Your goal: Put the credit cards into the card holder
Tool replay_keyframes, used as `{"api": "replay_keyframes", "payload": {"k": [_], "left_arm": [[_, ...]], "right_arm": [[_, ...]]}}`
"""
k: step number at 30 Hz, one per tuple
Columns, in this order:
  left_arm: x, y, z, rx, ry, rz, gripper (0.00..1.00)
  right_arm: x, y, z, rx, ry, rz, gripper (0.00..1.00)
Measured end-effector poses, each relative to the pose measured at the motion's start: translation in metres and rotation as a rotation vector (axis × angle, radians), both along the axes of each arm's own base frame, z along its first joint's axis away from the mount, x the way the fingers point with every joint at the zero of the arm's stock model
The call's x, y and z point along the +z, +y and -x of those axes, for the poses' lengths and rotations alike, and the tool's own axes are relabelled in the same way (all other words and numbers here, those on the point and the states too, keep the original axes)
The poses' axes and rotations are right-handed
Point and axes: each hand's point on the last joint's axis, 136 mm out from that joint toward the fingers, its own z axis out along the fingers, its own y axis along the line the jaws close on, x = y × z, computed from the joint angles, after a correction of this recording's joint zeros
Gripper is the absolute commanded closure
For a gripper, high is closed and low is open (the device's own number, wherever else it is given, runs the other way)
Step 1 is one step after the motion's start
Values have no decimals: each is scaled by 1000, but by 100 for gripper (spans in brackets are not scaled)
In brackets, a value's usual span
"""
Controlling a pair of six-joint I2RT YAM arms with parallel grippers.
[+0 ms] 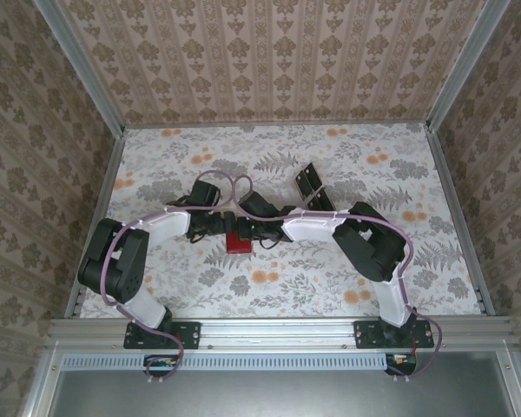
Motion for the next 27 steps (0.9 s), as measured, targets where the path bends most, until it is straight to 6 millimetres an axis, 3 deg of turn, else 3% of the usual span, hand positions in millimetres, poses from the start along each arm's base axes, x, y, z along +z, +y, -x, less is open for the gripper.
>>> {"api": "replay_keyframes", "payload": {"k": [14, 27], "left_arm": [[6, 4, -1, 45, -4, 77, 0], [6, 31, -1, 118, 1, 31, 0]], "right_arm": [[-5, 0, 2, -24, -116, 85, 100], [-9, 1, 3, -69, -202, 120, 100]]}}
